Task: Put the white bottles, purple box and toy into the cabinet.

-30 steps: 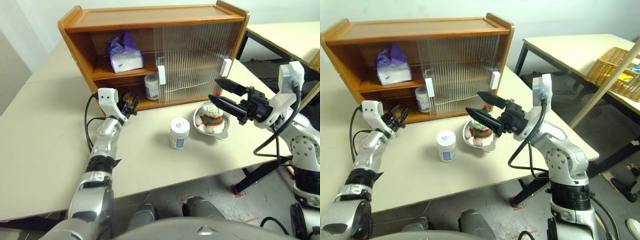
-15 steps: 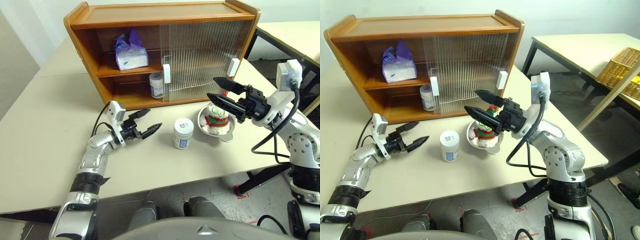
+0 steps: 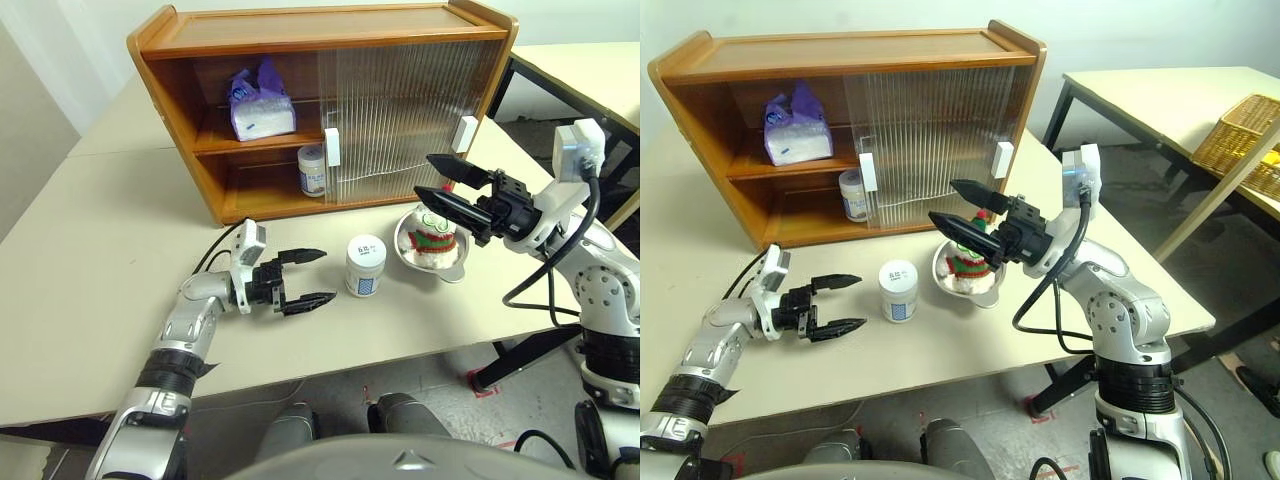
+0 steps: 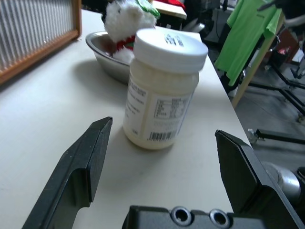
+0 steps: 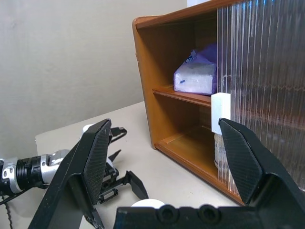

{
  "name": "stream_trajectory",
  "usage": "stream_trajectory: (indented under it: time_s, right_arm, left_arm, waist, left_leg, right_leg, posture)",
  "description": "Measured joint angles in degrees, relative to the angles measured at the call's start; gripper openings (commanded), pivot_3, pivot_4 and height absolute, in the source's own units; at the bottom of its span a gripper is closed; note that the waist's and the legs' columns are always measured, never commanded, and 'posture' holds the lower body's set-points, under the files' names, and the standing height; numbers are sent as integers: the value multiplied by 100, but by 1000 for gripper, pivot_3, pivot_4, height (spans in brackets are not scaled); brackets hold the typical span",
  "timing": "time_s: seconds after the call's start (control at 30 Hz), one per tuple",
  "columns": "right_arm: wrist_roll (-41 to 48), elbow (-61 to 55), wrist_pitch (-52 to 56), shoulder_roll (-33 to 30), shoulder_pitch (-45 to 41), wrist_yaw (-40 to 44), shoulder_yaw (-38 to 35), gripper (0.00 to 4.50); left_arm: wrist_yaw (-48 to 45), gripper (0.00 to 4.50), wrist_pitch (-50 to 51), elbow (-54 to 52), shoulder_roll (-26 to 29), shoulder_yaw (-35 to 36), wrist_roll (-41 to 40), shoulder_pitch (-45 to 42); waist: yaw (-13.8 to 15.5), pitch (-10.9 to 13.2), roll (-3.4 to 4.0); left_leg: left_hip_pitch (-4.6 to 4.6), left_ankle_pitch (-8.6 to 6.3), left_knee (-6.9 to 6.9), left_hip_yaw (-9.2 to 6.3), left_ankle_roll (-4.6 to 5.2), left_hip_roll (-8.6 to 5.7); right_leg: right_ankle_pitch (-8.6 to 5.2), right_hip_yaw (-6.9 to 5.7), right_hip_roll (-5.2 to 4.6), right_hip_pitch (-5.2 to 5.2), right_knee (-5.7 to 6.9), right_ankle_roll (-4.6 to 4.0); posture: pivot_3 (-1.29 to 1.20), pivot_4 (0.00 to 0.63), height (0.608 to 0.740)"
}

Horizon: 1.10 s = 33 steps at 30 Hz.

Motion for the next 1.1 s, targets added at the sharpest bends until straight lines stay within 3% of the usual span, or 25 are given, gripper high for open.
stream_trajectory:
  time_s: [0.4,0.73,1.1]
  right_arm:
    - [22,-140,72,-100,99,-110,-31,4500]
    - [30,-257,72,-103,163,-178,-44,4500]
    - [30,-272,72,-103,183,-201,-52,4500]
  left_arm:
    - [-61,4459,-840,1099,-432,-315,469,-626]
    - [-57,4459,-1107,1561,-621,-355,524,-845]
    - [-35,4459,-1140,1757,-752,-363,534,-976]
  waist:
    - [-84,-3,5]
    - [-191,-6,9]
    - [-257,-9,13]
  left_leg:
    - [-5,1,1,1,2,-1]
    - [-6,5,5,2,9,-1]
    - [-6,8,8,3,13,-3]
  right_leg:
    - [2,2,-2,0,-1,10]
    - [-22,3,-2,2,-3,77]
    - [-15,6,-2,4,-3,89]
  posture:
    - [-225,0,740]
    - [-236,0,740]
    - [-240,0,740]
